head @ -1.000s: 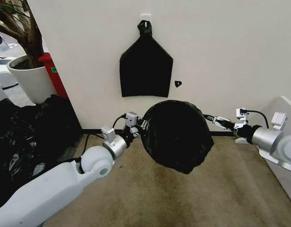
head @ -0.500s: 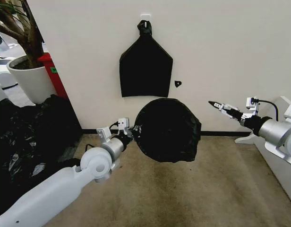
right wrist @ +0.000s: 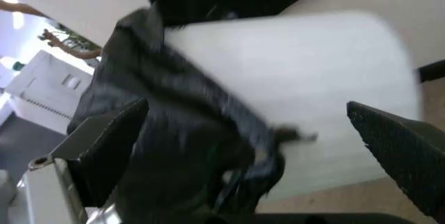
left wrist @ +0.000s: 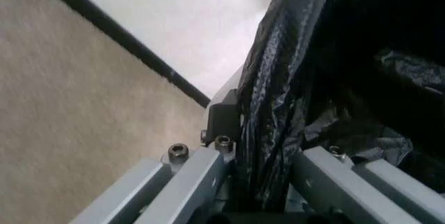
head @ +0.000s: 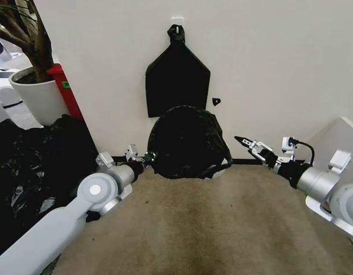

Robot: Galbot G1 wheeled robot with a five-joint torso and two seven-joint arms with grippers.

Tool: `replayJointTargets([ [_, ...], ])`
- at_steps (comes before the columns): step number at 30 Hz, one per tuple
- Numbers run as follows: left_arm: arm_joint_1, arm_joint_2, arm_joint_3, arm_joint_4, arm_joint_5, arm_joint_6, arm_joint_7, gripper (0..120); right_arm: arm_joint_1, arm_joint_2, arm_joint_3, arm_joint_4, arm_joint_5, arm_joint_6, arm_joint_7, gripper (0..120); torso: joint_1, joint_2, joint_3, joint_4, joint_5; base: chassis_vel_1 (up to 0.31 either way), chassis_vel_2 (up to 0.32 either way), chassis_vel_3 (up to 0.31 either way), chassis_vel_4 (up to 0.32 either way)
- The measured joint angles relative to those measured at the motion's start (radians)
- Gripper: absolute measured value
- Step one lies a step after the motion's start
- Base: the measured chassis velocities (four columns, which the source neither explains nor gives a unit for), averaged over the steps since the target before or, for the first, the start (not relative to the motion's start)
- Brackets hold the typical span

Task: Place the garbage bag over the trash bin.

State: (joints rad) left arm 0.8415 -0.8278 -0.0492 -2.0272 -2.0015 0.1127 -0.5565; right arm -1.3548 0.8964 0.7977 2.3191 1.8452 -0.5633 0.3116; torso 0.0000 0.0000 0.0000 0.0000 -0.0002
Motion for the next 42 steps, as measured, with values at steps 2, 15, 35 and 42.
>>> replayJointTargets([
  [2, -0.003, -0.005, 0.000, 0.007, -0.022, 0.004, 0.008, 0, -0.015, 0.015, -0.010, 0.019, -0.019, -0.003, -0.008, 100, 0.000, 0.000, 0.000, -0.0001, -0.0001, 0.000, 0.000, 0.000, 0.000],
  [15, -0.004, -0.008, 0.017, -0.008, -0.023, 0.006, 0.052, 0, 0.011, 0.009, -0.035, -0.013, -0.104, -0.006, 0.001, 100, 0.000, 0.000, 0.000, 0.0000, 0.0003, 0.000, 0.000, 0.000, 0.000],
  [35, -0.020, -0.002, 0.020, -0.029, -0.039, 0.003, 0.059, 0, -0.019, 0.026, -0.025, -0.107, -0.178, -0.022, -0.062, 100, 0.000, 0.000, 0.000, 0.0001, 0.0000, 0.000, 0.000, 0.000, 0.000],
  [42, -0.044, -0.003, 0.024, -0.029, -0.003, 0.001, -0.037, 0, -0.028, 0.024, 0.001, -0.068, -0.160, -0.005, -0.054, 100, 0.000, 0.000, 0.000, 0.0000, 0.0002, 0.000, 0.000, 0.000, 0.000],
])
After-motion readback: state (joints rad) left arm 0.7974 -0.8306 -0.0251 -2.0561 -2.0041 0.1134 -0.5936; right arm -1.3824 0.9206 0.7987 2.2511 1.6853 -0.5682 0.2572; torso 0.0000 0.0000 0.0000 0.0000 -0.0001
